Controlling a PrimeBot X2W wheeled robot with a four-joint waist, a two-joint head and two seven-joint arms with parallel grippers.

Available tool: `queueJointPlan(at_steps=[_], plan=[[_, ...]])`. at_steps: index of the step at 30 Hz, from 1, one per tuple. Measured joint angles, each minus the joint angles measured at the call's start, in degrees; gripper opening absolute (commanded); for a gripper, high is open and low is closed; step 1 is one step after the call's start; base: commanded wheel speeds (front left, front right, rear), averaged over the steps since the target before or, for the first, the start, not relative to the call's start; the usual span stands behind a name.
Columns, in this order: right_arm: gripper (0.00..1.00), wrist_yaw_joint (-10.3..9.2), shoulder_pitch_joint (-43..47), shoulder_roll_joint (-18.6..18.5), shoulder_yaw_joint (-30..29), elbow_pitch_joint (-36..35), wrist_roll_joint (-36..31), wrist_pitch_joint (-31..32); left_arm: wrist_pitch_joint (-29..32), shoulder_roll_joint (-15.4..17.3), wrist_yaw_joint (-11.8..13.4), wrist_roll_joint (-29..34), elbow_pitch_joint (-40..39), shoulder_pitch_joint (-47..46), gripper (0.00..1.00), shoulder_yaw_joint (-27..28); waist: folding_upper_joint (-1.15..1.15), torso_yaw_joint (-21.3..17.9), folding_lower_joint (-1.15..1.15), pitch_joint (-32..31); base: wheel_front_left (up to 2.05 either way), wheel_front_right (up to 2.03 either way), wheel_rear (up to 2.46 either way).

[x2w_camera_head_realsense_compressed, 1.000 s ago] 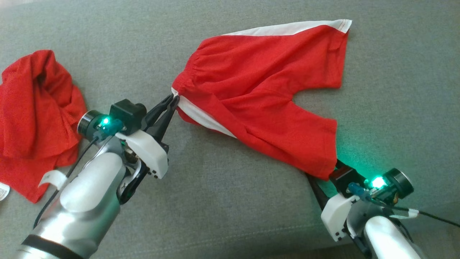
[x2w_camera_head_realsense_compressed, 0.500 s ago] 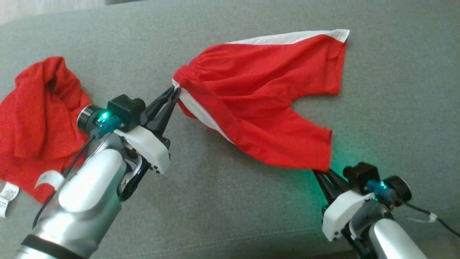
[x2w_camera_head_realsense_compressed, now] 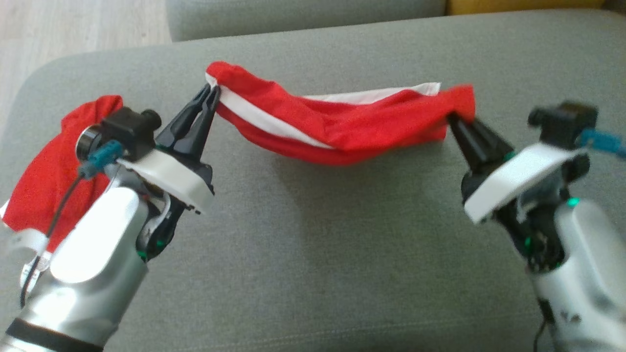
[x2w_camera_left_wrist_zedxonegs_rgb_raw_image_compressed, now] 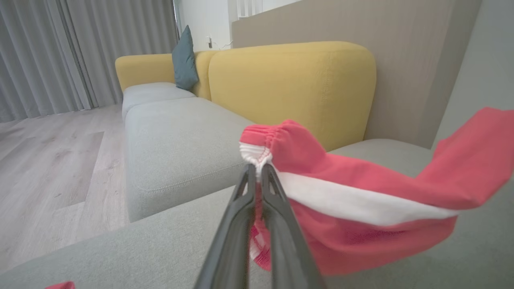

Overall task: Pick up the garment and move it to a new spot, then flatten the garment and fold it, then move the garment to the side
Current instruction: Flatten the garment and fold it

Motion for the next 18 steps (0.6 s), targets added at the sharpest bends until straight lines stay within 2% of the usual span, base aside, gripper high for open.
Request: queueJointPlan(at_steps=[5, 9, 12, 18], plan=[[0.0, -0.01, -8.45, 0.85, -2.23, 2.12, 8.42, 3.03, 2.44, -0.04, 0.08, -4.66, -1.87, -0.55, 0.0, 2.79, 0.0, 0.56, 0.0, -2.35, 0.0, 0.0, 0.0], [0.0, -0.01, -12.94, 1.93, -4.97, 4.93, 10.04, 3.25, 3.79, -0.45, 0.78, -6.42, -3.26, -2.92, 0.0, 4.07, 0.0, 1.17, 0.0, -3.98, 0.0, 0.0, 0.0], [0.0, -0.01, -14.84, 3.08, -7.0, 7.45, 9.72, 3.27, 3.83, -1.26, 2.41, -8.01, -4.56, -4.97, 0.0, 6.08, 0.0, 1.66, 0.0, -5.27, 0.0, 0.0, 0.0], [0.0, -0.01, -15.08, 6.39, -11.95, 10.78, 10.83, 8.87, 3.83, -1.77, 4.25, -8.38, -6.16, -4.65, 0.0, 7.0, 0.0, 2.53, 0.0, -7.18, 0.0, 0.0, 0.0]])
